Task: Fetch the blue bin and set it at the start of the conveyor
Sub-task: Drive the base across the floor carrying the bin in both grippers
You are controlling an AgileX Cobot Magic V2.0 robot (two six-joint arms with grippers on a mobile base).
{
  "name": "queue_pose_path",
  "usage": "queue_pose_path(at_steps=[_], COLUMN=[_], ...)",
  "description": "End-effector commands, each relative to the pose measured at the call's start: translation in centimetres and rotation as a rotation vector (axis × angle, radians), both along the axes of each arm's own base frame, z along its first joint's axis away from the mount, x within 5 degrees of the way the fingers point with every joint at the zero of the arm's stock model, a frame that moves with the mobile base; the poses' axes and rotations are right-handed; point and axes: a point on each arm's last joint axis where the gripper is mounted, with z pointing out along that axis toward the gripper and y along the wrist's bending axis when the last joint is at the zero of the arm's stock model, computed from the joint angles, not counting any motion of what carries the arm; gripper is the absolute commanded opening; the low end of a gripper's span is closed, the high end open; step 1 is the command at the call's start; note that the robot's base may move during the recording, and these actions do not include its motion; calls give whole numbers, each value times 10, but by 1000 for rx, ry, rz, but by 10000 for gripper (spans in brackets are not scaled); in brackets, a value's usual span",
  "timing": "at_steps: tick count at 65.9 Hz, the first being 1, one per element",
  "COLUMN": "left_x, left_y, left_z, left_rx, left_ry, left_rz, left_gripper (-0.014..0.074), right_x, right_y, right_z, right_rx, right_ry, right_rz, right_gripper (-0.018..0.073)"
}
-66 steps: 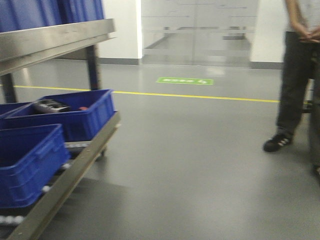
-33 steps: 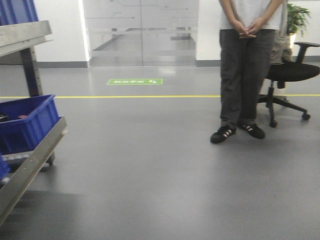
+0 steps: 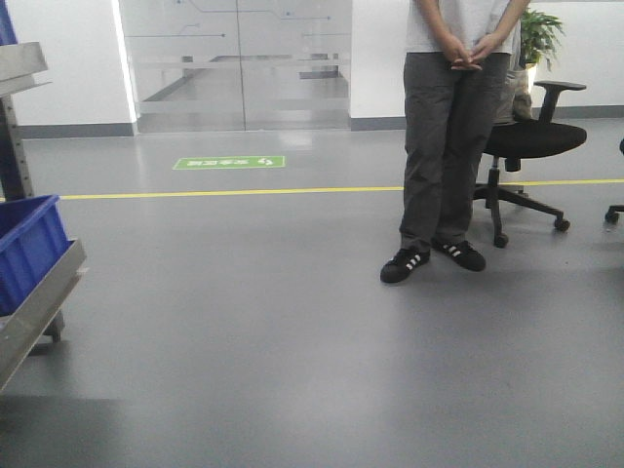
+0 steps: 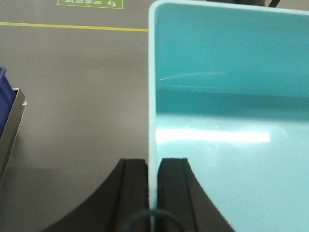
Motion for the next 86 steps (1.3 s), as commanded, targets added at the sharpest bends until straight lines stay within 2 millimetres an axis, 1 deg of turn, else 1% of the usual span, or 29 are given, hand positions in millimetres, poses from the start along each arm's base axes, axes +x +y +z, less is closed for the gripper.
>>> queue_pose_path(at_steps=[1,51,86], left_x=[-2,-2,-1], left_y=[2,2,2], left_z=[9,9,12], left_rx=[-5,-2,15], left_ry=[-57,-59,-93], left_rz=[-15,-13,-17], left_gripper=[-111,-111,-111], right_x=[-3,-3,-3], right_y=[0,0,0], right_z=[11,11,12], right_rx=[2,2,3], right_ry=[-74,-74,-78], right_rz=[20,20,21], right_gripper=[-153,-153,-153])
